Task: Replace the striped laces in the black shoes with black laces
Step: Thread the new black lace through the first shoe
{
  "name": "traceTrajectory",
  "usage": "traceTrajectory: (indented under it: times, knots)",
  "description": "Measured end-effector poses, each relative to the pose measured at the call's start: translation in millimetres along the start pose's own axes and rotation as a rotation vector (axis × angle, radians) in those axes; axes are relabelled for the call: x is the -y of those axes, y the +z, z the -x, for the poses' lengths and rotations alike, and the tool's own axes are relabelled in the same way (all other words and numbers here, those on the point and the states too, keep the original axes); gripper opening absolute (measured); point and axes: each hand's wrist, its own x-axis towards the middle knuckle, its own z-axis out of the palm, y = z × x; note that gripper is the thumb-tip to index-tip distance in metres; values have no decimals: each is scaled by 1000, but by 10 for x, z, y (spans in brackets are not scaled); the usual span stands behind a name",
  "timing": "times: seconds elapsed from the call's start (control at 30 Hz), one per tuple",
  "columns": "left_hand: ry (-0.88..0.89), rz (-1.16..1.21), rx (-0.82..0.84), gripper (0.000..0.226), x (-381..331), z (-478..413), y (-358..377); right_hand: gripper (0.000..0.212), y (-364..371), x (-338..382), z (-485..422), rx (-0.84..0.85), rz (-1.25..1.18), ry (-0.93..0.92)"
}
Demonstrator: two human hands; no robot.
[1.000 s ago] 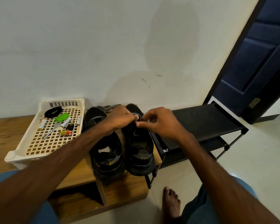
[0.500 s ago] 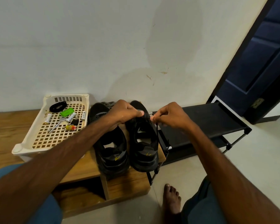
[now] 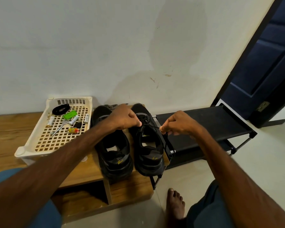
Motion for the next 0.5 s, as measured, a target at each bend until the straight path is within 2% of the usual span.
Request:
traceTrajectory:
  times: [0.1,0.27,0.4,0.5]
  knots:
    - [86,-96,37,13,9,10,-8,6,-8,27,34,39,15,-115]
    - [124,-122,109,24,-2,25,0,15,48,134,71,64,-45,-236]
    - [151,-116,110,26,-29,23,4,13,91,201,50,2,-4,-242]
    - [97,-70,92,26,-16,13,-12,15,88,200,38,3,5,-210]
